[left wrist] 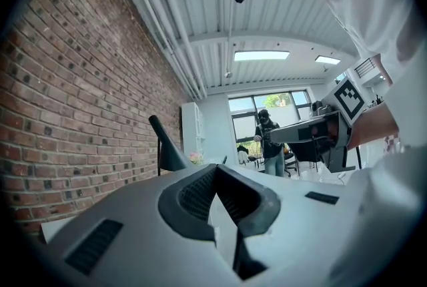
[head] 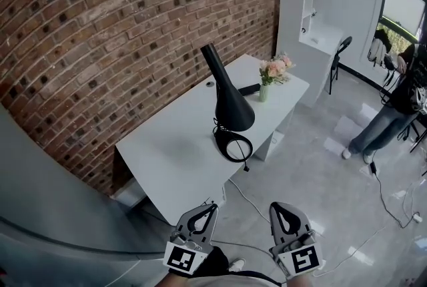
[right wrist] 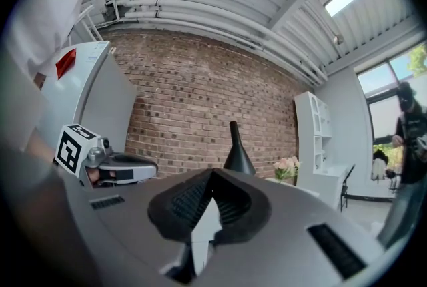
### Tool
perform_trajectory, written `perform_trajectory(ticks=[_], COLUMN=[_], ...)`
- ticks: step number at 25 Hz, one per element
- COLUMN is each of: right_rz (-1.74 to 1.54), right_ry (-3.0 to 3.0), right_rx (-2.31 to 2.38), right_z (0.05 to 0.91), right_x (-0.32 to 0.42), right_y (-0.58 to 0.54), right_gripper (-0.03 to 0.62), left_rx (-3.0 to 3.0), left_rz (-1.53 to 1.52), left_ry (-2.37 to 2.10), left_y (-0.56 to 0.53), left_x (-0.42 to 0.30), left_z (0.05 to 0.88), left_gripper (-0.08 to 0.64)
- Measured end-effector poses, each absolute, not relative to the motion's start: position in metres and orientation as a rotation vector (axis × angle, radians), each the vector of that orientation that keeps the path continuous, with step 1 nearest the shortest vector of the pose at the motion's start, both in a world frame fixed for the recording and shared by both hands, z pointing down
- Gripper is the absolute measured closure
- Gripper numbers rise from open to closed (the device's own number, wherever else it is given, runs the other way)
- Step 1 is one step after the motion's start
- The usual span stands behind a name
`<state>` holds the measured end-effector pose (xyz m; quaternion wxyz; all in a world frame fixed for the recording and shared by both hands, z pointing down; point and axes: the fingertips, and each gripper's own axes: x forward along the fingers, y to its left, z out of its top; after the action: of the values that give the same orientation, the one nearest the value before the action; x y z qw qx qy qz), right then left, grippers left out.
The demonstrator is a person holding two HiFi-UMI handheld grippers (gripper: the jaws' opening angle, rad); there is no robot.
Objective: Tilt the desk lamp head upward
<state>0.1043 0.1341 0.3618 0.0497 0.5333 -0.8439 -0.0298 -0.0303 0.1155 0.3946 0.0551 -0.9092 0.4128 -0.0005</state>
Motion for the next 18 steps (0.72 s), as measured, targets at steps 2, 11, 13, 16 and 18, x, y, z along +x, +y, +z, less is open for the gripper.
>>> perform_trajectory(ticks=[2,11,13,16,18], right_rz=[-0.087,-0.126,-0.128,-0.116,-0.101], right_ry=[-2.582,-2.550,-2.535,-2.519,-2.522], right_rx=[1.614,1.666,1.679,1.690,1.687], right_z=[0.365,0.362,0.363,0.368,0.374], right_x=[0.106,0.121,0.124,0.128,0.125], right_y=[0.133,0.109,0.099,0.082,0.068], right_gripper=[0.580,0.580,0.580,0.580,0.580], left_rx=[-2.758,-2.780,-2.791,-2.803,-2.808], left_rz=[0.012,0.052,0.058,0.064,0.057], left_ry=[1.253,1.201,1.178,1.158,1.151], left_y=[0.113,0.085,0.074,0.057,0.043], left_x=[-0.028,-0.012,-0.007,-0.003,-0.005], left_z=[0.394,0.401,0.401,0.403,0.407], left_gripper=[0.552,0.552,0.552,0.552,0.552])
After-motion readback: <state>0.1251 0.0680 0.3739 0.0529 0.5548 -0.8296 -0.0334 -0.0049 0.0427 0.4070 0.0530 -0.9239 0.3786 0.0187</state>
